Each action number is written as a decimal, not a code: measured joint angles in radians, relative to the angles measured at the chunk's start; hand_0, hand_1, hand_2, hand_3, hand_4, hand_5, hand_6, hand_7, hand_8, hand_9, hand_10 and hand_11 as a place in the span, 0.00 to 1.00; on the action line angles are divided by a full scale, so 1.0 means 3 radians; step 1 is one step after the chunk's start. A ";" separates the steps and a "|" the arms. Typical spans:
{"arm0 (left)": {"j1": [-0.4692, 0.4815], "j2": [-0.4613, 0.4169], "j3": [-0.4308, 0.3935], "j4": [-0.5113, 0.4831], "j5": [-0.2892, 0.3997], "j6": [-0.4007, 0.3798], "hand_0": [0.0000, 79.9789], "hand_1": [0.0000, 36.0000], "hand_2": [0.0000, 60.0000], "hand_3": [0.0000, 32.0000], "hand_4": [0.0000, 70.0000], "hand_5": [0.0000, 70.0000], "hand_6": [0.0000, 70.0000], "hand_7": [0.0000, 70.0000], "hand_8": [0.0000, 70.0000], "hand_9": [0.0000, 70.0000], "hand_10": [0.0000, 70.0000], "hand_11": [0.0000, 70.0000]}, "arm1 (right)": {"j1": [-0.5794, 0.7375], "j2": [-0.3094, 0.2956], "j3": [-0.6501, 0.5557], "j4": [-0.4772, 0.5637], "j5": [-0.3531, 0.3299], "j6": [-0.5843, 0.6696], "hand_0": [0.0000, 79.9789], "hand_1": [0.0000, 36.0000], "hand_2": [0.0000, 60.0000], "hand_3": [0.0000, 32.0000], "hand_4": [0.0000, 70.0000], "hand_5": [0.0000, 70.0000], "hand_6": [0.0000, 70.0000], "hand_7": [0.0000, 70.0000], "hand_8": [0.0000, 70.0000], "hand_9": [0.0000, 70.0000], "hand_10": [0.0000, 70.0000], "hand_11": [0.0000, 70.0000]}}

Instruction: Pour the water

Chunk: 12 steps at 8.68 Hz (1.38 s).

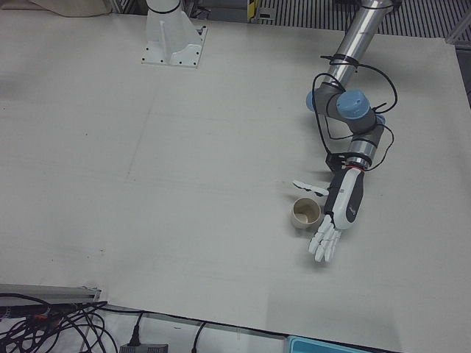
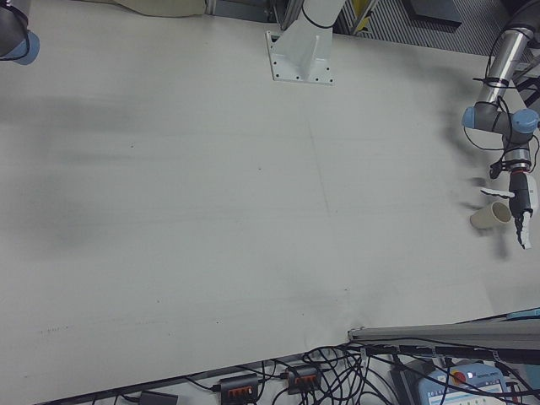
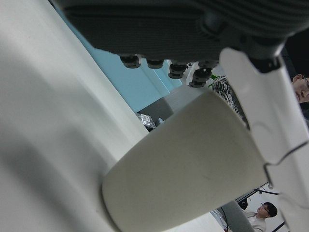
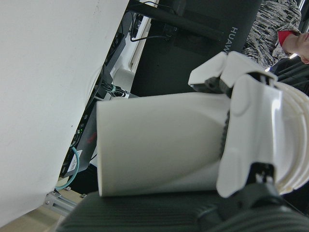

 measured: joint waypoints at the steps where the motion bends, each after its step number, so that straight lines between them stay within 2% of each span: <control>1: -0.0107 -0.0001 0.0008 0.0008 0.0057 -0.0012 0.60 0.21 0.00 0.00 0.23 0.00 0.05 0.07 0.00 0.00 0.01 0.03 | 0.0000 -0.0001 0.0000 0.0000 0.0000 0.0000 0.75 0.89 0.96 0.00 0.21 1.00 0.47 0.66 0.63 0.86 0.69 1.00; 3: -0.0372 -0.0007 0.0030 0.0007 0.0185 -0.0036 0.60 0.20 0.00 0.00 0.24 0.00 0.06 0.08 0.00 0.00 0.01 0.03 | -0.0007 0.0006 -0.0028 0.0002 0.0007 -0.0009 0.73 0.87 0.98 0.00 0.21 1.00 0.48 0.66 0.64 0.88 0.71 1.00; 5: -0.0790 -0.0075 -0.0042 0.0078 0.0497 -0.0215 0.60 0.22 0.00 0.00 0.25 0.00 0.06 0.09 0.00 0.00 0.01 0.03 | -0.0026 0.0223 -0.0356 0.0197 0.0068 -0.0034 0.74 0.88 0.99 0.00 0.23 1.00 0.51 0.68 0.65 0.89 0.71 1.00; 7: -0.1177 -0.0143 -0.0437 0.0405 0.0755 -0.0334 0.60 0.23 0.00 0.00 0.25 0.00 0.06 0.09 0.00 0.00 0.01 0.03 | -0.0087 0.0528 -0.0703 0.0473 0.0092 -0.0205 0.73 0.87 1.00 0.00 0.25 1.00 0.52 0.69 0.66 0.91 0.73 1.00; 9: -0.1365 -0.0165 -0.0785 0.0703 0.0849 -0.0389 0.61 0.23 0.00 0.00 0.25 0.00 0.06 0.09 0.00 0.00 0.01 0.03 | -0.0186 0.0743 -0.0899 0.0767 0.0125 -0.0557 0.71 0.82 1.00 0.00 0.26 1.00 0.54 0.69 0.68 0.93 0.77 1.00; 10: -0.1400 -0.0173 -0.0895 0.0791 0.0862 -0.0408 0.61 0.23 0.00 0.00 0.25 0.00 0.06 0.09 0.00 0.00 0.01 0.03 | -0.0294 0.0813 -0.1075 0.1016 0.0238 -0.0667 0.70 0.78 0.98 0.00 0.25 1.00 0.53 0.67 0.68 0.92 0.77 1.00; 12: -0.1433 -0.0161 -0.1088 0.0938 0.0869 -0.0460 0.61 0.22 0.00 0.00 0.25 0.00 0.06 0.09 0.00 0.00 0.01 0.03 | -0.0722 0.0885 -0.1519 0.1573 0.0681 -0.0782 0.70 0.77 0.95 0.00 0.26 1.00 0.53 0.67 0.67 0.91 0.78 1.00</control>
